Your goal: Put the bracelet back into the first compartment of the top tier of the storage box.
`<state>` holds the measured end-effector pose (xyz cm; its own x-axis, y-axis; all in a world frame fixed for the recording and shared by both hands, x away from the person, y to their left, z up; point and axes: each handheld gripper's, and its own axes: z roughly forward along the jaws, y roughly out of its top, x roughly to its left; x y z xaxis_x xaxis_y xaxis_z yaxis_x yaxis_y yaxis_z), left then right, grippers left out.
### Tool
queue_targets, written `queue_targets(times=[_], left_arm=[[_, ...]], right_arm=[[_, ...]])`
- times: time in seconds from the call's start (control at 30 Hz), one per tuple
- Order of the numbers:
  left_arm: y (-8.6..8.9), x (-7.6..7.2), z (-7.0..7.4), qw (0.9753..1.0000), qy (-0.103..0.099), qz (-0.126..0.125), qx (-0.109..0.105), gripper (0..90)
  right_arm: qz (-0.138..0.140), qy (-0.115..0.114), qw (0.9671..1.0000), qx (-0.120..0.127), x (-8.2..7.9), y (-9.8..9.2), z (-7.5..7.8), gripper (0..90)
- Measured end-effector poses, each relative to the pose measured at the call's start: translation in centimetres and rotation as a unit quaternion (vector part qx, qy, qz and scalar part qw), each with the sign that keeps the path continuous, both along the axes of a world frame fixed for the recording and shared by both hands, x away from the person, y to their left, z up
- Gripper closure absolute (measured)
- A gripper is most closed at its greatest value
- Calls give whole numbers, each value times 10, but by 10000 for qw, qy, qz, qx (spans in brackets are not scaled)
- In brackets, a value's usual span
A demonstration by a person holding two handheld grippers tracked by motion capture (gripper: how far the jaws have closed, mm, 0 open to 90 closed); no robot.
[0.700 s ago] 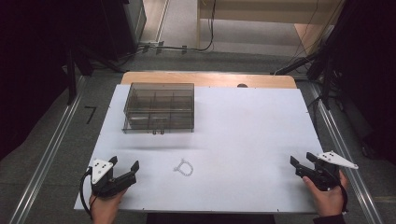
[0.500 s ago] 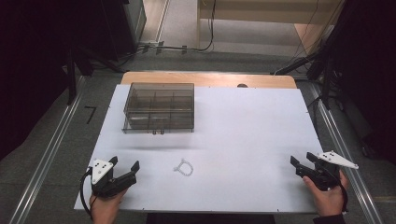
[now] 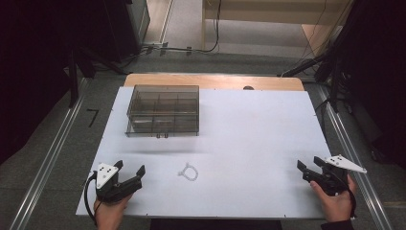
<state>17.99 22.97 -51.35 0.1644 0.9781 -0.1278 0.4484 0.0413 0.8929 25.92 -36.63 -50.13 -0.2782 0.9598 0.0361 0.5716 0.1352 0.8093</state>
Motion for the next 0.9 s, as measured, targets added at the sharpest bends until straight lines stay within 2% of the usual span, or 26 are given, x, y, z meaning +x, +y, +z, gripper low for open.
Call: queue_targets(times=[0.4,0.9], left_arm=[[-11,3,1,9999,31,-133,-23,184],[-28,8,0,9993,110,-337,85,191]], right_arm=[[-3,17,10000,22,0,1,0,298],[22,21,10000,17,1,1,-1,298]])
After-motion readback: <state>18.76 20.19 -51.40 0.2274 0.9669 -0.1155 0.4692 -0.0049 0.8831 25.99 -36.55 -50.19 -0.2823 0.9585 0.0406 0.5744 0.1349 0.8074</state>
